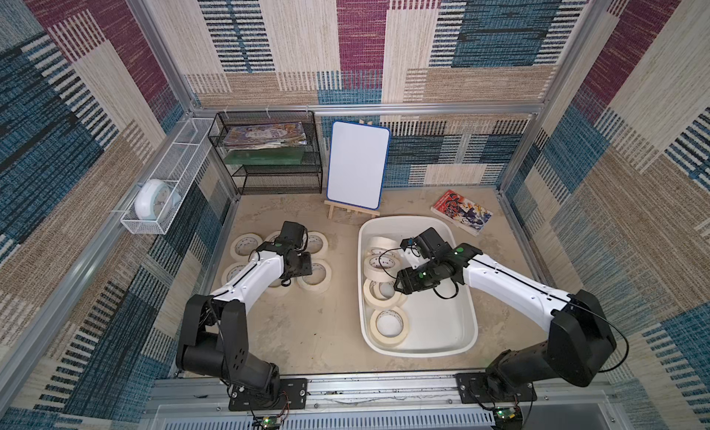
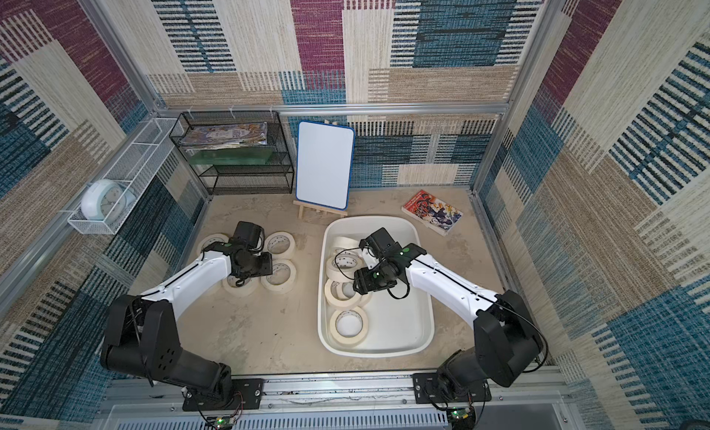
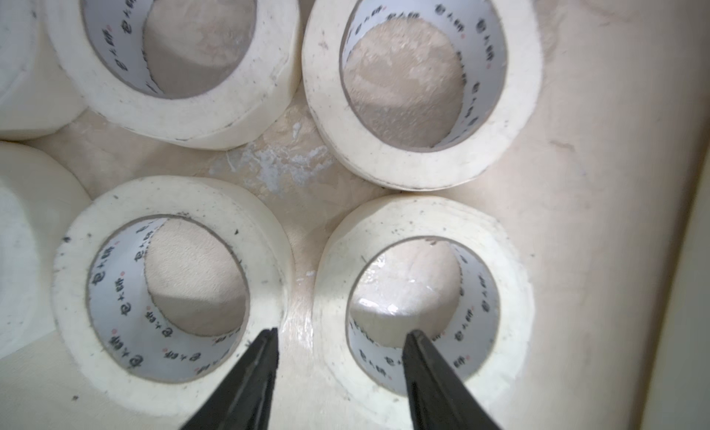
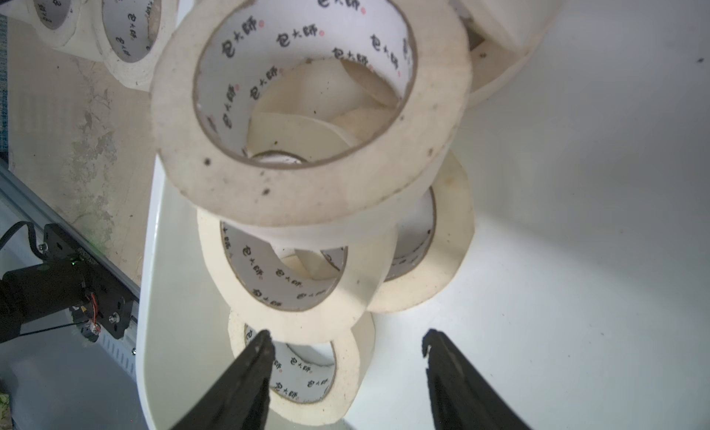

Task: Take out the art tape in the storage box
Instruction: Place the art tape at the center of the board, then pick up the art tape from the storage box.

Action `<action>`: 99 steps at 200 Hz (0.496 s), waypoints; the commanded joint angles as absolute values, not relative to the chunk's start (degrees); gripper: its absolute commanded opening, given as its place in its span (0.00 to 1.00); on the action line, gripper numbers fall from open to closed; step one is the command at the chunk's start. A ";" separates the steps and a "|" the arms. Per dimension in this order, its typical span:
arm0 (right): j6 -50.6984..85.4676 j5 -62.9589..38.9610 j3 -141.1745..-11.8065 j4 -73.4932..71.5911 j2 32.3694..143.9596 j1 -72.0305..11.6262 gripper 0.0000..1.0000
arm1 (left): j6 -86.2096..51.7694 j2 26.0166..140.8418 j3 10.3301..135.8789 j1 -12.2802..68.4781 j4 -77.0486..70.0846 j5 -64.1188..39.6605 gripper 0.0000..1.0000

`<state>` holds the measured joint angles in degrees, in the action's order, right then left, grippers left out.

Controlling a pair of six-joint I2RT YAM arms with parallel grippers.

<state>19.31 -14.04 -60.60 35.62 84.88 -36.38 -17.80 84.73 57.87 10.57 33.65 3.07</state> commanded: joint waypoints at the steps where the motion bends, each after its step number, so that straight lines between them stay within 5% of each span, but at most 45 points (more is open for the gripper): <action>1: 21.46 -15.19 -60.12 29.80 86.06 -36.48 0.62 | -17.49 80.68 57.45 10.80 35.25 -1.56 0.61; 65: 23.56 -14.94 -58.28 27.08 89.54 -37.92 0.55 | -18.11 66.97 57.12 13.37 38.96 -3.19 0.71; 99: 24.43 -14.20 -58.42 26.34 90.59 -39.28 0.40 | -18.75 64.71 57.79 15.26 39.21 -4.28 0.71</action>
